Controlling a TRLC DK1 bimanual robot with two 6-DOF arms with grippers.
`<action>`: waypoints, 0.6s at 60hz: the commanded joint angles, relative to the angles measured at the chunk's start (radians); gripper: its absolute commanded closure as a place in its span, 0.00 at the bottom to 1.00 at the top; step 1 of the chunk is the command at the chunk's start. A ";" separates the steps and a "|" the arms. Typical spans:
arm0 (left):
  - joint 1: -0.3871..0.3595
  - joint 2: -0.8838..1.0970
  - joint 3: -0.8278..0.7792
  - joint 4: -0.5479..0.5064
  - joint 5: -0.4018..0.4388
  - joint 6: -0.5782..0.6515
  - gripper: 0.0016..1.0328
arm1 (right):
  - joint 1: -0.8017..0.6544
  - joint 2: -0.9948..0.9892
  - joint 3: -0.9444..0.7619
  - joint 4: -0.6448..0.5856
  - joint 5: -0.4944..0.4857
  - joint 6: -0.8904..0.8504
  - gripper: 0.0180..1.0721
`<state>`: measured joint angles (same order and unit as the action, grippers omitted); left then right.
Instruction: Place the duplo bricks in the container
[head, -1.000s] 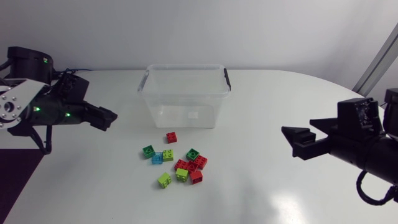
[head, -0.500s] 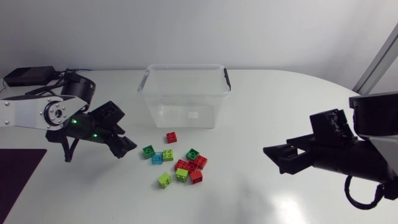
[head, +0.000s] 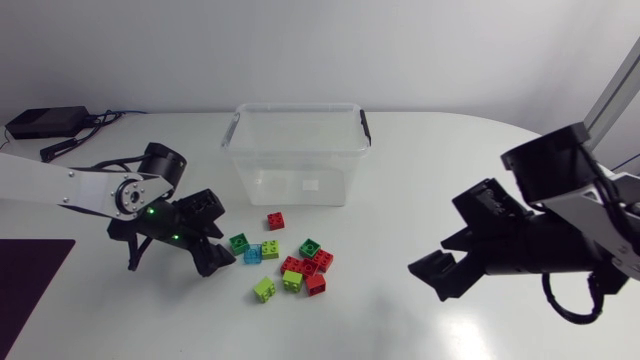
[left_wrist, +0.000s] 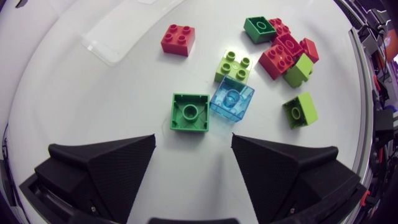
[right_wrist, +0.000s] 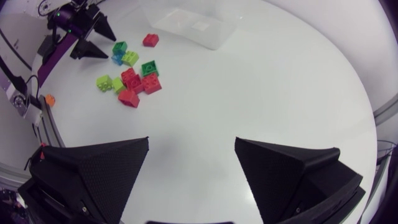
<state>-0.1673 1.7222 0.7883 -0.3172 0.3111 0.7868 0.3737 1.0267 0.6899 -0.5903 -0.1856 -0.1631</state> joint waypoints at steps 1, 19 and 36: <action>-0.008 0.030 0.006 0.027 0.014 0.029 0.17 | 0.019 0.061 0.010 -0.019 -0.020 -0.073 0.05; -0.012 0.099 0.046 0.082 0.040 0.040 0.24 | 0.070 0.121 0.005 0.040 -0.066 -0.108 0.05; -0.014 0.122 0.095 0.084 0.115 0.037 0.41 | 0.143 0.213 -0.001 0.112 -0.054 -0.112 0.05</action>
<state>-0.1726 1.8259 0.8532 -0.2447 0.4023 0.7967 0.4984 1.2041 0.6903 -0.4980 -0.2390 -0.2558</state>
